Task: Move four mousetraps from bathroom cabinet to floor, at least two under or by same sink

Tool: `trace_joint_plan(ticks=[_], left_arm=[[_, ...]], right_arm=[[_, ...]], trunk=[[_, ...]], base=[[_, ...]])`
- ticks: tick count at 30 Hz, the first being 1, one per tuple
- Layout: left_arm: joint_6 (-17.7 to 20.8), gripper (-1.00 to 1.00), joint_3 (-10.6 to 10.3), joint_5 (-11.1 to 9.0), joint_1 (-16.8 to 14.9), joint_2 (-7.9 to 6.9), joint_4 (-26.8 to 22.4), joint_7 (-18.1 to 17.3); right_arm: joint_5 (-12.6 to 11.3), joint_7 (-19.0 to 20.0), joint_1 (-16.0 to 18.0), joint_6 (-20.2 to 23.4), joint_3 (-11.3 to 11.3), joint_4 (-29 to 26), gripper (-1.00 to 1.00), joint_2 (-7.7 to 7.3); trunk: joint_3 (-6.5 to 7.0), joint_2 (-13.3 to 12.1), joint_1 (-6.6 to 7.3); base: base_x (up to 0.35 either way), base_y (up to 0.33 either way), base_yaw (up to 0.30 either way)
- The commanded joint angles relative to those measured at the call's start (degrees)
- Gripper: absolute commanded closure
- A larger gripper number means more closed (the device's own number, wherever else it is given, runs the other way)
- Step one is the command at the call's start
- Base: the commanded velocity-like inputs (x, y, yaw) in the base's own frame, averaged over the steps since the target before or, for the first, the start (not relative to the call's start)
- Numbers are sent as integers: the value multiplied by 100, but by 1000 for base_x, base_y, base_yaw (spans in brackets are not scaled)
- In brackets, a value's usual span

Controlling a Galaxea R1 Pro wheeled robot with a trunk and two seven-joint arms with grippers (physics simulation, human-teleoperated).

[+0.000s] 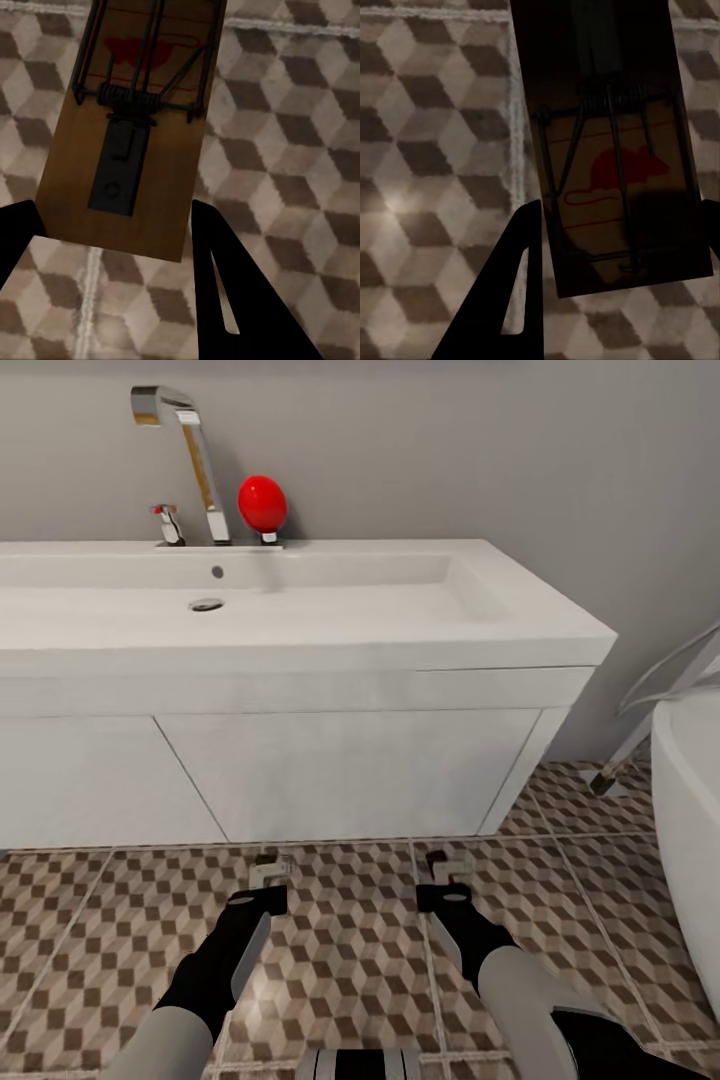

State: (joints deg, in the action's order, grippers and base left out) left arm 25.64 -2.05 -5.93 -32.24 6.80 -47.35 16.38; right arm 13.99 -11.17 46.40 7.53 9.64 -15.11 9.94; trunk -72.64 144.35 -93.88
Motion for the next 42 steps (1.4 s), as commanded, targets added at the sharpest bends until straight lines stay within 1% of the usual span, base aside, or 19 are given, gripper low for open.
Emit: trace_joint_plan(ticks=[1,4,10,15,22,33,42], left_arm=[[28,100,-21,-38,-2,-4,-13,41],[28,100,-23,-32,-2,-4,-25,41],[28,100,-23,-31,-2,-4,-32,41],[28,100,-23,-31,-2,-4,-42,41],[28,100,-26,-31,-2,-4,-54,41],[28,100,-29,-25,-2,5,-55,41],[28,100,-32,-22,-2,4,-58,41]], right_arm=[[51,-15,1,32,39,-17,100,6],[36,-58,1,28,40,-22,100,6],[35,-64,1,39,38,-19,100,6],[49,-63,1,26,38,-26,100,6],[43,-40,1,8,45,-27,100,6],[42,-19,1,-66,31,-27,100,6],[43,-13,1,-130,22,-27,100,6]], trunk=[[-27,3,-1],[-94,7,-9],[-227,15,-24],[-337,22,-37],[-337,22,-37],[-581,37,-66],[-581,37,-66]], base=[[0,0,0],[0,0,30],[0,0,195],[0,0,42],[0,0,3],[0,0,0],[0,0,0]])
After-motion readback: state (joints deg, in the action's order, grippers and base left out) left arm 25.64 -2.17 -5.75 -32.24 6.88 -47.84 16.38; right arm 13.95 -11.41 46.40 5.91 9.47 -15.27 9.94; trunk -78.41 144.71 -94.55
